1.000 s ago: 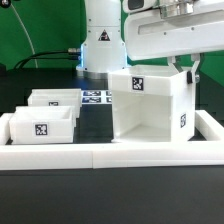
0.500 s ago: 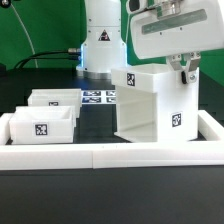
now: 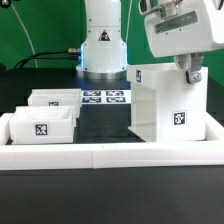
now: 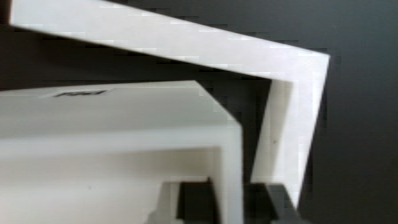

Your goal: Assemble drawer

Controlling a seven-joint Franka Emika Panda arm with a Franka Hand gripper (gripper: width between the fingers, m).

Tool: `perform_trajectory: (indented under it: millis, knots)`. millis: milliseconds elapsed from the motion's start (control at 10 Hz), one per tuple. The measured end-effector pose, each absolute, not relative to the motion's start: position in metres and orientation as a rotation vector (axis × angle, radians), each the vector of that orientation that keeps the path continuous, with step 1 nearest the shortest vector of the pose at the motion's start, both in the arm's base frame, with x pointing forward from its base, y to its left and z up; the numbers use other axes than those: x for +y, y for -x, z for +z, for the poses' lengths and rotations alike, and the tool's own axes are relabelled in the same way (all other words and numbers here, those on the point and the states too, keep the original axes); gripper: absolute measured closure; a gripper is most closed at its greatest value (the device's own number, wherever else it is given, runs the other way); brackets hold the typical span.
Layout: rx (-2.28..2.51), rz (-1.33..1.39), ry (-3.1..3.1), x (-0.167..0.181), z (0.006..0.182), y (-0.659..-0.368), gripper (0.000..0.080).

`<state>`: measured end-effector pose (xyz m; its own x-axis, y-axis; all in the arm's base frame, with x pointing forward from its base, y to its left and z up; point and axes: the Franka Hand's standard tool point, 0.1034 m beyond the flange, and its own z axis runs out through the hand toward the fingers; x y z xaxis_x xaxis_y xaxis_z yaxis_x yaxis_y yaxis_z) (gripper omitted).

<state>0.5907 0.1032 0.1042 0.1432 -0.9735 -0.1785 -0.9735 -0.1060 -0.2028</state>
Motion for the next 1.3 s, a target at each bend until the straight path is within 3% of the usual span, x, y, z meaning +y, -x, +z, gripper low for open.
perform_trajectory:
  millis: [800,1300]
  knots:
    - [1.934,0.041,2.072,0.115,0.103,-0.635,0.0754]
    - [1.940,0.052,2.069,0.115,0.102,-0.638,0.0754]
